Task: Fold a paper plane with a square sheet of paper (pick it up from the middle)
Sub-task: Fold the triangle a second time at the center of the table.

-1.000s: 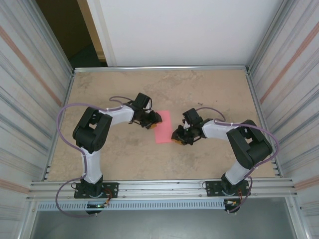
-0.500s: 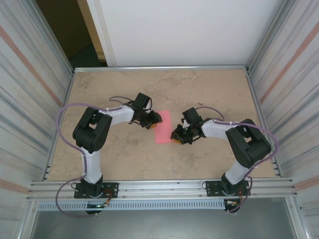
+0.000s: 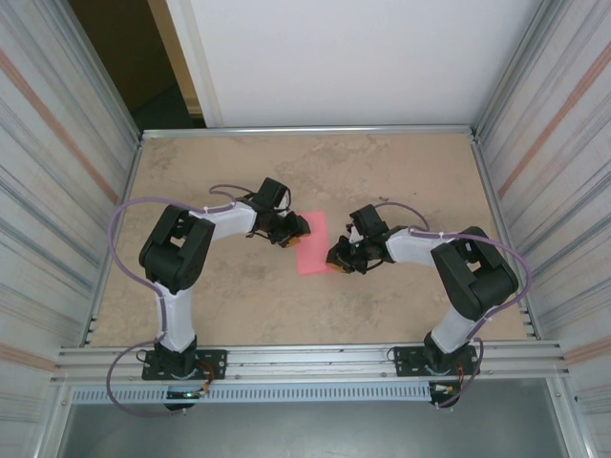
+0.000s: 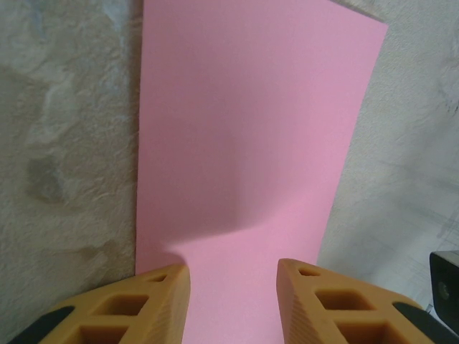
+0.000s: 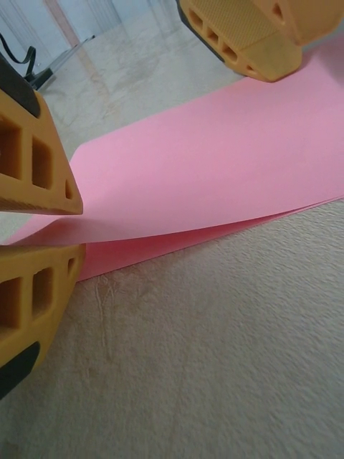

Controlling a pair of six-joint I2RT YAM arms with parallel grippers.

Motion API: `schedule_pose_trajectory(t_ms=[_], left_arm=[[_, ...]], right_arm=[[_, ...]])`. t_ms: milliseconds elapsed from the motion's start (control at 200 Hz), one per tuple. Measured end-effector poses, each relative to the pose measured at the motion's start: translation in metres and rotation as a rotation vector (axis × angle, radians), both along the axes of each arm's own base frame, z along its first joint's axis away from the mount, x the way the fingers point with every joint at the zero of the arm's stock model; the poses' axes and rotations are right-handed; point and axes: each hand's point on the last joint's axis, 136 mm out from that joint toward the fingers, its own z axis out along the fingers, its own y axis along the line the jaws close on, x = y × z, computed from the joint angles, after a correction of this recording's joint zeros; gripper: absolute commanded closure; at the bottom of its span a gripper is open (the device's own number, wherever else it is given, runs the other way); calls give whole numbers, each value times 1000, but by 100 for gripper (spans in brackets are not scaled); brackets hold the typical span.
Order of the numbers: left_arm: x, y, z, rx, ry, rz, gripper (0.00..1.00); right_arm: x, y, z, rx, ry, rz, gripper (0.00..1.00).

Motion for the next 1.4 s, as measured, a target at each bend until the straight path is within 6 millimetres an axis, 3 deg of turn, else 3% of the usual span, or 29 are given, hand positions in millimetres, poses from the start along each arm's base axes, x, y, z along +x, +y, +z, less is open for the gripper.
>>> schedule_pose_trajectory(t_ms=[446, 762, 1168, 1398], left_arm=[[4, -3, 6, -52, -45, -23, 62], [15, -9, 21, -90, -134, -74, 74], [12, -4, -2, -41, -75, -69, 79], [13, -2, -3, -38, -69, -65, 80]], right_arm=[[0, -1, 4, -1, -2, -9, 99], [-5, -7, 11, 3, -5, -16, 100], [-3, -3, 16, 16, -14, -7, 100], [12, 19, 31, 58, -48, 31, 100]])
